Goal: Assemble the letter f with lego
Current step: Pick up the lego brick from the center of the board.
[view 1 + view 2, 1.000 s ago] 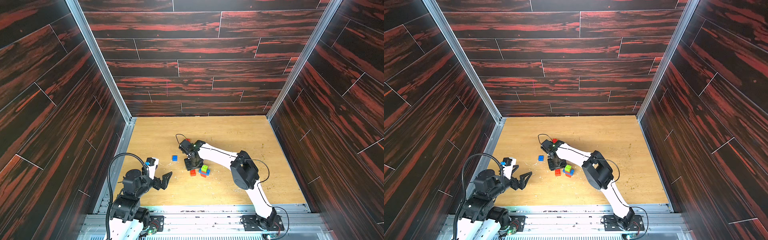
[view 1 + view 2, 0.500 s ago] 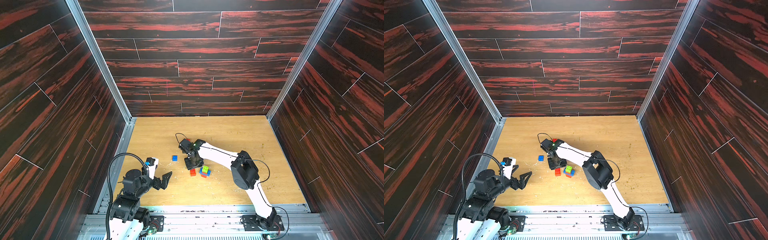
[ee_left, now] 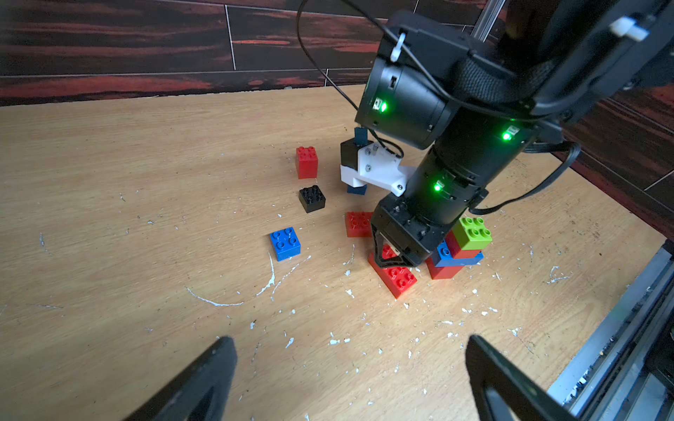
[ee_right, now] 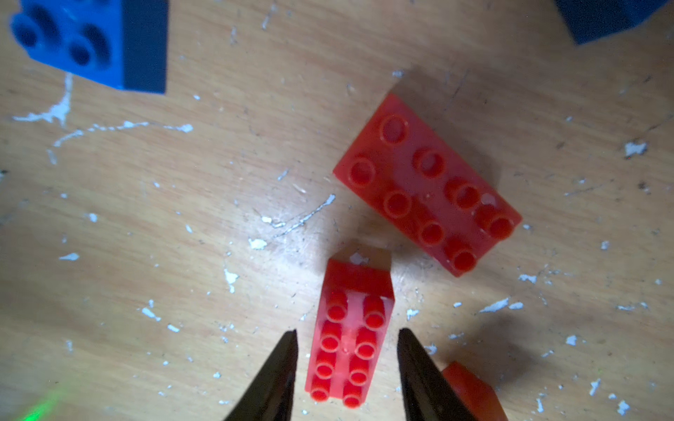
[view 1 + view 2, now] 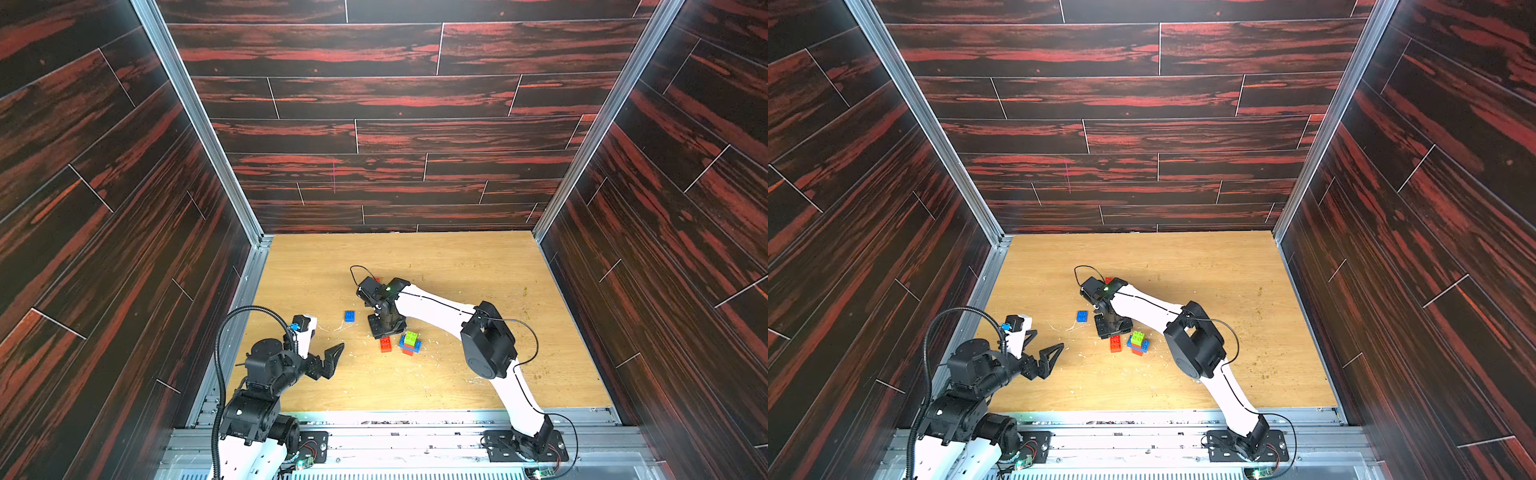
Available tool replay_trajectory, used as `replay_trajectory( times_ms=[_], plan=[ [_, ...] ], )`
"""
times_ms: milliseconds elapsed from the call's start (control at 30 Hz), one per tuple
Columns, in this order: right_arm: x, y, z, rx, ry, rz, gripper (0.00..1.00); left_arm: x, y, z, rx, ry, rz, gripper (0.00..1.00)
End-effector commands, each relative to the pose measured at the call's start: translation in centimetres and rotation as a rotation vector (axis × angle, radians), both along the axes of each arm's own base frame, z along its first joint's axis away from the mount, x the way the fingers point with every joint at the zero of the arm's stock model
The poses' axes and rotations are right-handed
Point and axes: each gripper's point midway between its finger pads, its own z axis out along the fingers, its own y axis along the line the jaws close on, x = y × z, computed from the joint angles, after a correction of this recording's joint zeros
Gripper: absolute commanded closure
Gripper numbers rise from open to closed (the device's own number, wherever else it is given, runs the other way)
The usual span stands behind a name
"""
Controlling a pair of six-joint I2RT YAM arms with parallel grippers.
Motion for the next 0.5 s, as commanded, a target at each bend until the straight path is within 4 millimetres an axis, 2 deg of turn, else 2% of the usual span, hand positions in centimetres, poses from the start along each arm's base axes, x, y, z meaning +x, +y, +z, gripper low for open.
replay_trajectory(
  times_ms=[0,300,467],
  plan=[
    [-0.28,0.09,-0.98,-0.023,0.019,0.011,0.52,-0.12,-0.08,-0.2,-0.002,-0.002,-0.005,0.0],
    [-0.38,0.22,-1.3,-0.022,0.027,0.014,0.52,-0.12,-0.08,-0.18,-0.002,-0.004,-0.005,0.0],
    [-0.51,0.41,-1.47,-0.015,0.038,0.026,0.57,-0.1,-0.04,-0.17,-0.002,-0.003,-0.002,0.0]
  ],
)
